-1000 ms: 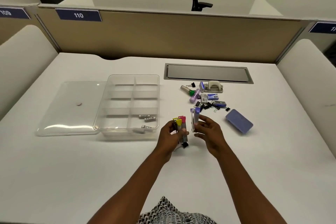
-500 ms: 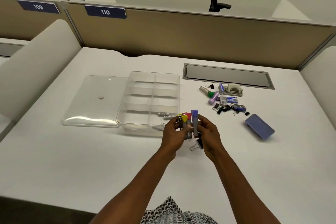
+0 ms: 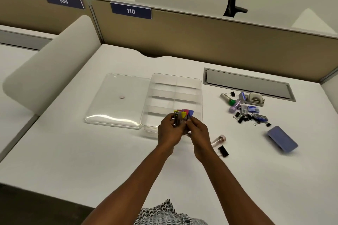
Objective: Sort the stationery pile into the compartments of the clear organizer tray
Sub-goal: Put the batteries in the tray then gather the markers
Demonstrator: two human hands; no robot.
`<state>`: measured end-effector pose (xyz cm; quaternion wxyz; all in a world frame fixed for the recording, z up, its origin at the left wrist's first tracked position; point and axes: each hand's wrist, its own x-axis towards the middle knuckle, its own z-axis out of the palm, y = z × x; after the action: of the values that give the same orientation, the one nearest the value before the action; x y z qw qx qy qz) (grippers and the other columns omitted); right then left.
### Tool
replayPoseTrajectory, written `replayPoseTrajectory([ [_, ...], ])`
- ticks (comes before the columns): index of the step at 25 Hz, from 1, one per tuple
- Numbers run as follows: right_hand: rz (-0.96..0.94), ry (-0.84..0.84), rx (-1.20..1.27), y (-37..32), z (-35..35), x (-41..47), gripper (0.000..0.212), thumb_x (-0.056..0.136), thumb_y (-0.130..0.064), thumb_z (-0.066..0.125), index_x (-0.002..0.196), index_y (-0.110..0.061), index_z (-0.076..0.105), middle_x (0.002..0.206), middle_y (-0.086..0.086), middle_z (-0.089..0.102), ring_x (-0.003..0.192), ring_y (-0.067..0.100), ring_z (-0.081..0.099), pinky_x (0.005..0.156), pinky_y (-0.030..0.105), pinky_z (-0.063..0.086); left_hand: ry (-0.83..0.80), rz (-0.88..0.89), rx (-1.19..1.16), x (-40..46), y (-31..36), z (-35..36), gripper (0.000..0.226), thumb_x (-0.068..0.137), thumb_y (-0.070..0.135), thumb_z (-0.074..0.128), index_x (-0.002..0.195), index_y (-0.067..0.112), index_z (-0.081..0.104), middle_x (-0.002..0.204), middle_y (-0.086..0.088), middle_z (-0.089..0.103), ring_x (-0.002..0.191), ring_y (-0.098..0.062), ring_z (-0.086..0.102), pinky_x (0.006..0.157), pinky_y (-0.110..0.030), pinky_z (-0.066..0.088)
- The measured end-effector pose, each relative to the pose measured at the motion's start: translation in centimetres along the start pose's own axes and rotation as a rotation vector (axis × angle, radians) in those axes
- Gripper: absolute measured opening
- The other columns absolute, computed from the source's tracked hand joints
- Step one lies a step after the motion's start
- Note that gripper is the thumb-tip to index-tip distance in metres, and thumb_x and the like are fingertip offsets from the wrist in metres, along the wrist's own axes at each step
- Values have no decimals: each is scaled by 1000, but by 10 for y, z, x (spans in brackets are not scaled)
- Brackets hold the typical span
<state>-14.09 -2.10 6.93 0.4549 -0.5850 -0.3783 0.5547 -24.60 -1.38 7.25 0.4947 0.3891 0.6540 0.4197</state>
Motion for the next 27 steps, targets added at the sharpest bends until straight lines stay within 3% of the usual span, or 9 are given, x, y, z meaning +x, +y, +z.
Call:
replayPoseTrajectory([
  [3, 32, -124, -7, -10, 23, 4, 27, 95, -30, 60, 122, -28, 65, 111, -4, 74, 107, 13, 68, 93, 38, 53, 118, 32, 49, 4, 7, -9, 37, 86, 33, 72, 120, 24, 61, 104, 6, 71, 92, -14, 69, 78, -29, 58],
  [8, 44, -66, -12, -12, 49, 18, 32, 86, -6, 64, 115, -17, 66, 106, 6, 74, 103, 21, 70, 94, 43, 55, 179, 76, 53, 8, 11, -20, 40, 83, 29, 74, 121, 23, 62, 100, 2, 74, 90, -16, 68, 76, -28, 55],
  [11, 36, -46, -11, -13, 61, 23, 32, 86, 0, 64, 114, -15, 67, 105, 8, 74, 99, 22, 72, 85, 37, 59, 115, 77, 84, 18, 7, -34, 39, 86, 15, 67, 124, 22, 60, 105, -1, 72, 97, -21, 68, 82, -35, 58],
  [14, 3, -57, -82, -10, 62, 38, 35, 84, -2, 67, 117, -14, 67, 108, 8, 73, 98, 24, 72, 77, 35, 59, -57, 63, 89, 29, 3, -47, 49, 86, 10, 64, 132, 25, 56, 116, 0, 68, 106, -21, 65, 86, -35, 58],
  [17, -82, -56, -314, -8, 63, 55, 42, 79, -16, 75, 120, -21, 66, 109, 1, 72, 99, 22, 71, 78, 39, 61, -101, 56, -17, 44, 3, -65, 63, 83, -1, 62, 140, 24, 49, 132, 1, 60, 119, -17, 59, 95, -33, 54],
  [19, -151, -95, -562, -11, 64, 60, 46, 78, -24, 76, 122, -24, 63, 108, -6, 71, 96, 15, 68, 82, 34, 58, -27, 38, -87, 51, 6, -82, 68, 82, -12, 55, 143, 17, 45, 139, -2, 54, 122, -15, 54, 96, -25, 48],
  [21, -250, -184, -808, -13, 68, 62, 44, 80, -28, 75, 121, -22, 60, 104, -6, 69, 91, 13, 65, 80, 30, 54, 66, 129, 6, 58, 5, -99, 60, 84, -11, 52, 138, 16, 51, 135, -1, 57, 120, -15, 55, 93, -24, 48],
  [25, -396, -372, -1226, -10, 87, 66, 36, 81, -26, 67, 116, -20, 58, 101, 2, 68, 88, 23, 62, 75, 38, 51, 98, 397, 314, 71, -15, -114, 27, 93, 19, 55, 116, 21, 69, 116, 2, 69, 113, -17, 58, 99, -36, 49],
  [27, -380, -424, -1313, -11, 94, 71, 29, 83, -26, 65, 110, -20, 57, 98, 3, 67, 88, 26, 62, 75, 41, 51, 73, 405, 351, 69, -23, -115, 30, 91, 35, 55, 112, 20, 71, 110, 0, 70, 110, -18, 58, 95, -37, 49],
])
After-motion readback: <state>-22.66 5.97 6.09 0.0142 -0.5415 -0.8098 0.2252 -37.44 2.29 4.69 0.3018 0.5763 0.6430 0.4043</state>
